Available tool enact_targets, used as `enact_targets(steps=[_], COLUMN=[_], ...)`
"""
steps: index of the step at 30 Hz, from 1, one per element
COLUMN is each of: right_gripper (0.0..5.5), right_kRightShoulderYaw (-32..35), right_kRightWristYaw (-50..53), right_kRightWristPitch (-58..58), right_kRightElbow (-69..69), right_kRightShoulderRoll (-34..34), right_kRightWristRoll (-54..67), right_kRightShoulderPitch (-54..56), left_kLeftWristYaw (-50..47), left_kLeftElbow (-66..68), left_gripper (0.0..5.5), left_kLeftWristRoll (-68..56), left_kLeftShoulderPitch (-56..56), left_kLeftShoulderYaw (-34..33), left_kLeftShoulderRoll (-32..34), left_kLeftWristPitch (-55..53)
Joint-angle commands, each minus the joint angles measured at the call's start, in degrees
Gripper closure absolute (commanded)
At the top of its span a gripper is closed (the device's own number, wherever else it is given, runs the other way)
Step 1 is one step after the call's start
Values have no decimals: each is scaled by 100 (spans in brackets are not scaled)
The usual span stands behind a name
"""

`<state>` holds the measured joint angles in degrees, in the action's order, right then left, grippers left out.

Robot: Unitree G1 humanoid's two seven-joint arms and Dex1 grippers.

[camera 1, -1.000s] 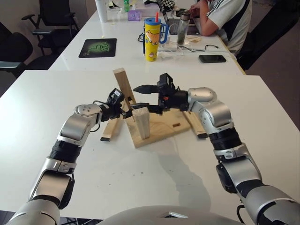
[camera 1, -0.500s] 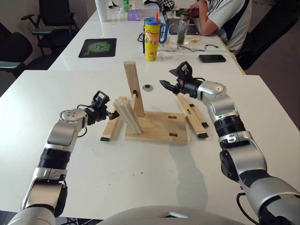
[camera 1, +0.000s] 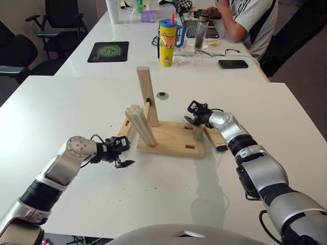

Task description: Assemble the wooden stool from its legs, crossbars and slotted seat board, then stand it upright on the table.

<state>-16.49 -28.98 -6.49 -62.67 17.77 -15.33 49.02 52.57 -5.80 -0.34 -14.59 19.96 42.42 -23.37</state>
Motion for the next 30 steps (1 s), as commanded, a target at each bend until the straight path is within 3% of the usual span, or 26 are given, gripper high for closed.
enact_targets(steps=[1, 8, 10, 23, 30], right_gripper=[228, 228, 228, 228, 228], right_kRightShoulderYaw=[-292, -187, -70, 668, 1867], right_kRightWristYaw=[-767, -2647, -2720, -1179, -119], right_kRightWristPitch=[-173, 175, 447, 1931, 2264], right_kRightElbow=[75, 1180, 1581, 2935, 4186], right_kRightShoulderRoll=[226, 577, 556, -45, -220], right_kRightWristRoll=[-231, 291, 451, 873, 1705], right_kRightShoulderPitch=[28, -332, -505, -1377, -1742], left_kLeftWristYaw=[-641, -1630, -1761, -2365, -2801], left_kLeftElbow=[936, 2639, 2966, 3678, 3794], left_gripper=[131, 131, 131, 131, 131], left_kLeftWristRoll=[381, 877, 898, 942, 843], left_kLeftShoulderPitch=[-601, -1267, -1347, -1630, -1791], left_kLeftShoulderYaw=[95, -19, -46, -344, -680], left_kLeftShoulderRoll=[-741, -1454, -1616, -2329, -2625], left_kLeftWristPitch=[354, 1055, 1217, 1667, 1865])
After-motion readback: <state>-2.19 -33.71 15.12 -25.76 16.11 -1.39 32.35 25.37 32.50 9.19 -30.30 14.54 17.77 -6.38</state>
